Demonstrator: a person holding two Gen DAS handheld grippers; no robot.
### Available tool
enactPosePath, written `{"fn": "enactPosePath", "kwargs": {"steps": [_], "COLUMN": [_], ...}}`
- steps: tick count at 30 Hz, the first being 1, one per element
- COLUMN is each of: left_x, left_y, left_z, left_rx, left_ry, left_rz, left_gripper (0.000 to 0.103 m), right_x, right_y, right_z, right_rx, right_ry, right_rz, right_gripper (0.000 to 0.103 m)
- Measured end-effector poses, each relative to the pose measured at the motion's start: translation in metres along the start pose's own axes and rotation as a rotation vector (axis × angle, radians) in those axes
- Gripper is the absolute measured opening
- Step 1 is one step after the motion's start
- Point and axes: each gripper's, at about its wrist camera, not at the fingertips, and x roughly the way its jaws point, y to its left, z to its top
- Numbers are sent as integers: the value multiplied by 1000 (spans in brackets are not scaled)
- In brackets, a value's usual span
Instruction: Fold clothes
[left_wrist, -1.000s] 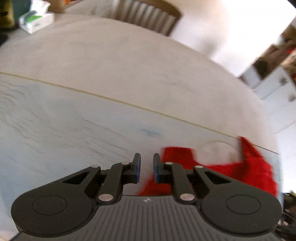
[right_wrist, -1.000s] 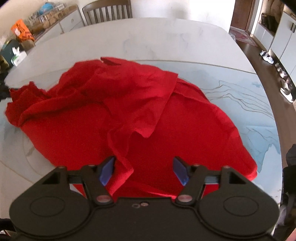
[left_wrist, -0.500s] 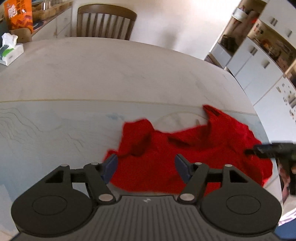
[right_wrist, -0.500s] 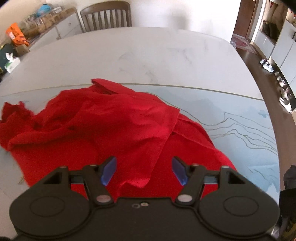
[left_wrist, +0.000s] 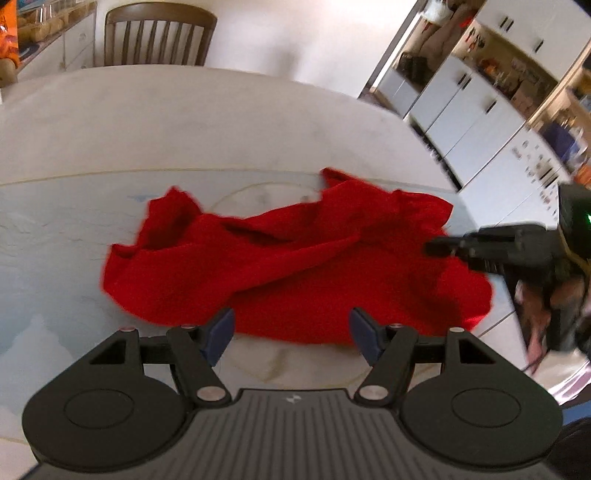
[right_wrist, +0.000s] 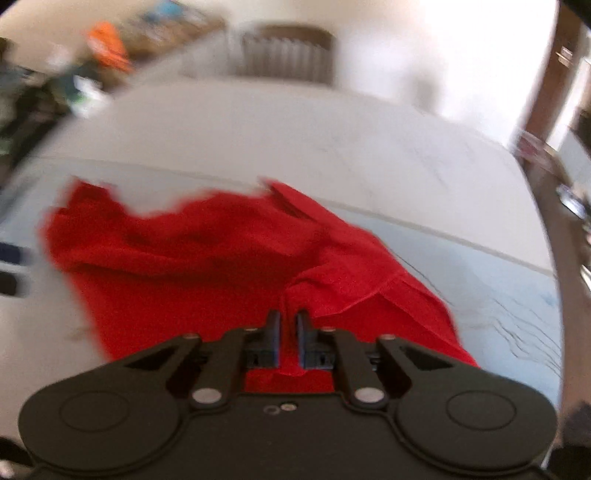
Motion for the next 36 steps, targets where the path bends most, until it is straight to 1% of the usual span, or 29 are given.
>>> {"fn": "enactPosePath", "kwargs": {"steps": [4, 6, 8, 9, 13, 16, 18, 20, 22, 24, 26, 29, 31, 34, 36], "left_x": [3, 5, 8, 8, 11, 11, 10, 10, 9, 14, 24, 47, 64, 85, 91], "left_y": [-20, -29, -34, -36, -40, -47, -54, -68, -87, -107, -126, -150, -158, -159, -154], "left_z": [1, -1, -4, -7, -21, -29, -34, -35, -36, -33, -28, -24, -24, -29, -35], "left_rx": [-22, -29, -48, -57, -96, -107, -109, -78, -22, 36, 98, 182, 217, 232, 219], "left_ry": [-20, -27, -27, -24, -5, -5, -7, -8, -10, -6, 11, 62, 97, 137, 148], "left_rz": [4, 17, 27, 33, 80, 97, 104, 103, 95, 86, 98, 176, 229, 305, 343], "left_gripper": [68, 68, 68, 68, 68, 71, 73, 76, 78, 79, 80, 80, 80, 80, 77], "right_x": [-22, -22, -21, -16, 8, -4, -20, -37, -50, -49, -45, -36, -28, -11, 6], "right_y": [36, 58, 80, 88, 102, 82, 63, 41, 20, 2, -13, -24, -34, -48, -58], "right_z": [-15, -23, -31, -37, -64, -67, -62, -53, -44, -36, -34, -31, -27, -13, 2], "right_rx": [-123, -183, -261, -302, -435, -429, -433, -442, -445, -435, -424, -421, -421, -420, -395], "right_ry": [-28, -3, 26, 45, 151, 146, 124, 88, 62, 56, 58, 58, 62, 69, 75], "right_rz": [208, 307, 382, 402, 423, 437, 447, 438, 415, 376, 321, 257, 222, 141, 72], "right_gripper": [103, 103, 103, 103, 103, 103, 103, 103, 103, 103, 103, 103, 103, 103, 103]}}
